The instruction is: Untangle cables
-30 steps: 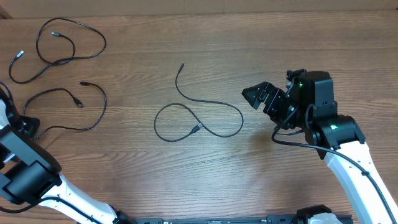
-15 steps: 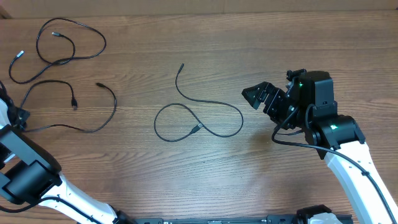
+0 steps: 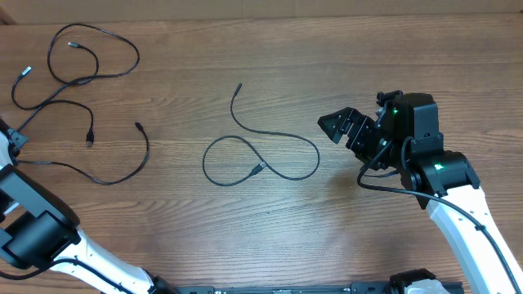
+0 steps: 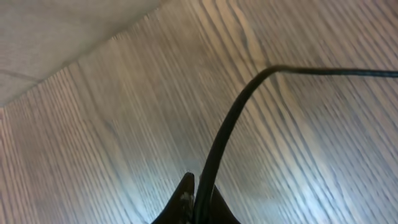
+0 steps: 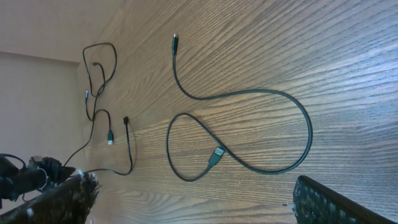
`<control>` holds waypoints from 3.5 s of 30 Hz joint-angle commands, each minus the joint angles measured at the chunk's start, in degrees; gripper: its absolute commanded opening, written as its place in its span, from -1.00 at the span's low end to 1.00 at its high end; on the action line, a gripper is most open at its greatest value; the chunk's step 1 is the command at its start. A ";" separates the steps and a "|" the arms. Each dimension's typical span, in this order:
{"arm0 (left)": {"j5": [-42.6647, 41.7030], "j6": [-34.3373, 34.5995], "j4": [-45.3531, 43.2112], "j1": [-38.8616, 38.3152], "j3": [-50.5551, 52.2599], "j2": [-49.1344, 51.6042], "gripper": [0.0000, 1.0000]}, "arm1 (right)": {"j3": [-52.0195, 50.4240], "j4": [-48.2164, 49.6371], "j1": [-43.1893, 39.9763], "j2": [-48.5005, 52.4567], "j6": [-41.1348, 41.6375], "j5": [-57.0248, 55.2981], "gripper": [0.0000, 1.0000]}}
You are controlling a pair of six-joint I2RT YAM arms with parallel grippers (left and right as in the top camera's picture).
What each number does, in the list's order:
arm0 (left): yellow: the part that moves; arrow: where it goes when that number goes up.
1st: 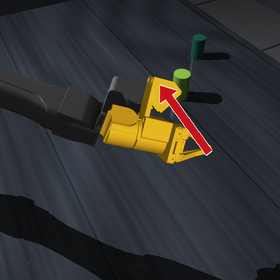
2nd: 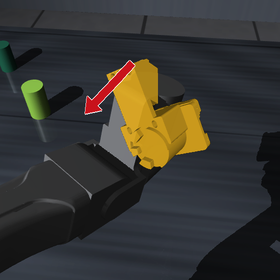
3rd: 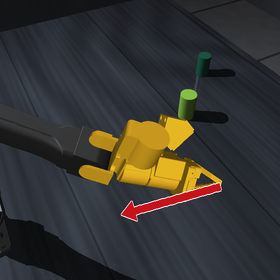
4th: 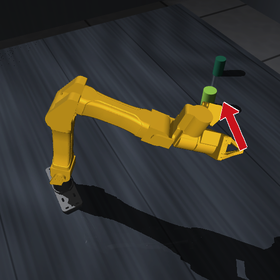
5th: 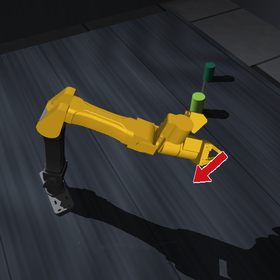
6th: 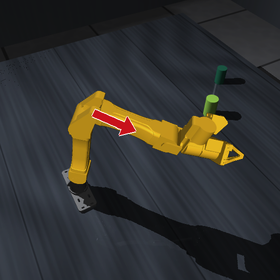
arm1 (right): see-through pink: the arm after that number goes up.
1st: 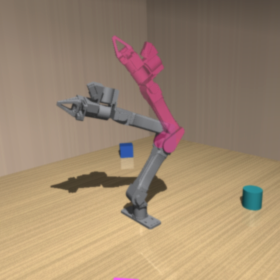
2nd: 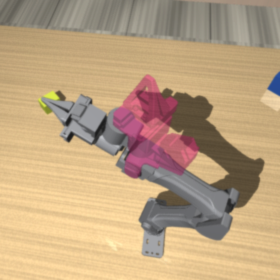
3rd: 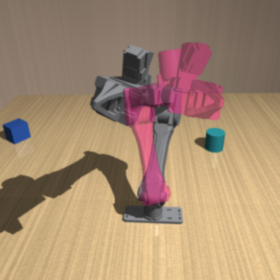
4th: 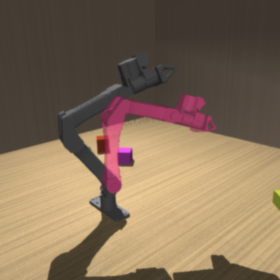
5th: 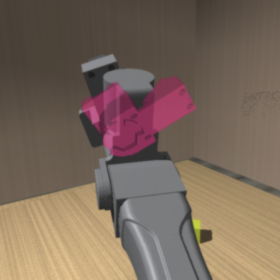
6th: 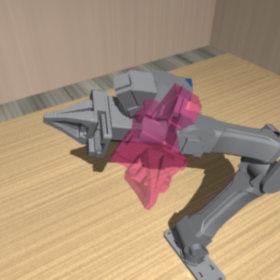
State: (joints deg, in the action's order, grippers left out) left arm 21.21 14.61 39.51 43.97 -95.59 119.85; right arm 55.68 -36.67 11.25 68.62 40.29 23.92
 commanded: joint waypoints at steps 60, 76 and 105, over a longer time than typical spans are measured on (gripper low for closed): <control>-28.48 -27.52 24.98 -24.52 4.00 -2.93 0.67 | 0.20 0.11 -0.11 -0.66 -0.31 -0.55 1.00; -28.26 -27.45 13.86 -26.10 16.17 -2.93 0.27 | 0.20 0.11 -0.13 -0.66 -0.31 -0.55 1.00; -28.30 -12.74 13.77 -26.10 9.25 -2.97 -0.91 | 0.20 0.11 -0.11 -0.66 -0.31 -0.55 1.00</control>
State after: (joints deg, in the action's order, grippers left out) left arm -7.05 -4.78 52.05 18.06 -80.99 116.51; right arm 55.68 -36.67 11.25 68.62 40.27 23.77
